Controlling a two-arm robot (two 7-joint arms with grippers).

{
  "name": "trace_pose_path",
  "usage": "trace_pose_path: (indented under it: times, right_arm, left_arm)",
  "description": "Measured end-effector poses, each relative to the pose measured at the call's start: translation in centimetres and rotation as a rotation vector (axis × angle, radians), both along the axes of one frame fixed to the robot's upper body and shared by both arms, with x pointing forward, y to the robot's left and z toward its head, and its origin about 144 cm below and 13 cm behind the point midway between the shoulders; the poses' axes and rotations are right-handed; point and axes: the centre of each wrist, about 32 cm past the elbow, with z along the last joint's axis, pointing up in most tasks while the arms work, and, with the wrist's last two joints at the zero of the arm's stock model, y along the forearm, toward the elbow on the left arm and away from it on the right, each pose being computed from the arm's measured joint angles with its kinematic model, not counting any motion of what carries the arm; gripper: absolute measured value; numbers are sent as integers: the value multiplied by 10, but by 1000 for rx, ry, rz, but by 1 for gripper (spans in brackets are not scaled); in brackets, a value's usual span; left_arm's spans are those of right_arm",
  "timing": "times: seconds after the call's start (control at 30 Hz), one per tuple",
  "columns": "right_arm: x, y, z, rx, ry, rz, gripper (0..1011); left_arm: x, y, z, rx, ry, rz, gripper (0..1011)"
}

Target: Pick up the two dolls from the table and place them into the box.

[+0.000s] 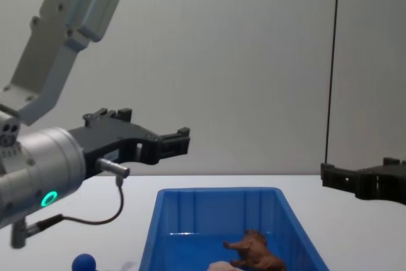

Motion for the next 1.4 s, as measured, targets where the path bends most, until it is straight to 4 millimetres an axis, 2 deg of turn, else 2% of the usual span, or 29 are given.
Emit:
trace_pose_path:
  times: [0.6,1.2,1.4]
  right_arm:
    - [-4,-3,0,-1,-1,-17,1001]
    - [-5,-3,1,-1,-1,-21,1001]
    - [-5,-3,0,-1,-1,-21,1001]
  left_arm:
    - [-12,31,-3,4,204,71,1001]
    - [-9,58,-23,5,402,109,1002]
    - [-7,63,-29,7,442,111,886]
